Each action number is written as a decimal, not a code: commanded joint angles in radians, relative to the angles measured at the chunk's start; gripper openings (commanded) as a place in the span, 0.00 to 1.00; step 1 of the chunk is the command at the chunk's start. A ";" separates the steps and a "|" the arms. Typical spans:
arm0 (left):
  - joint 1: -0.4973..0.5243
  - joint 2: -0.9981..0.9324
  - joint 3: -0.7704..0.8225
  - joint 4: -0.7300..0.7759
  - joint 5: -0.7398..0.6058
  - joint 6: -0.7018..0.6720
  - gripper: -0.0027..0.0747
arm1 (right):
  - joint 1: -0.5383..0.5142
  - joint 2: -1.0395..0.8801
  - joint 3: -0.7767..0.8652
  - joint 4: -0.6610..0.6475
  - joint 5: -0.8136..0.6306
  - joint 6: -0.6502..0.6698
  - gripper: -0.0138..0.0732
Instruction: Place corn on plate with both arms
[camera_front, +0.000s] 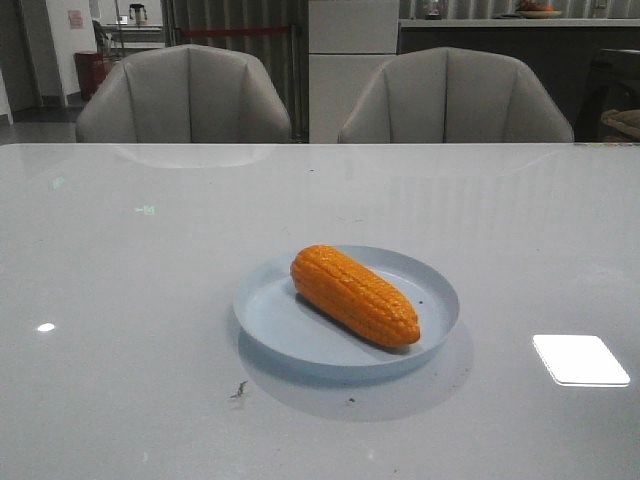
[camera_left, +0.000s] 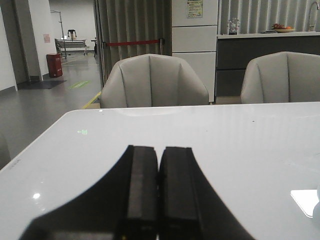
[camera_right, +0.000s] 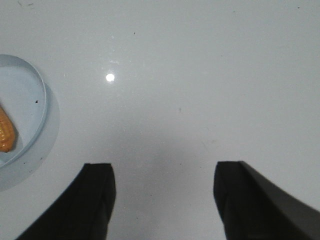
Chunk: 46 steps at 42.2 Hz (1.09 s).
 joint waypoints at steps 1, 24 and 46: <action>0.000 -0.011 0.036 0.000 -0.079 -0.012 0.16 | -0.004 -0.006 -0.026 0.011 -0.061 -0.008 0.77; 0.000 -0.011 0.036 0.000 -0.079 -0.012 0.16 | 0.026 -0.084 0.027 -0.042 -0.190 -0.008 0.71; 0.000 -0.011 0.036 0.000 -0.079 -0.012 0.16 | 0.069 -0.690 0.482 -0.044 -0.594 -0.008 0.19</action>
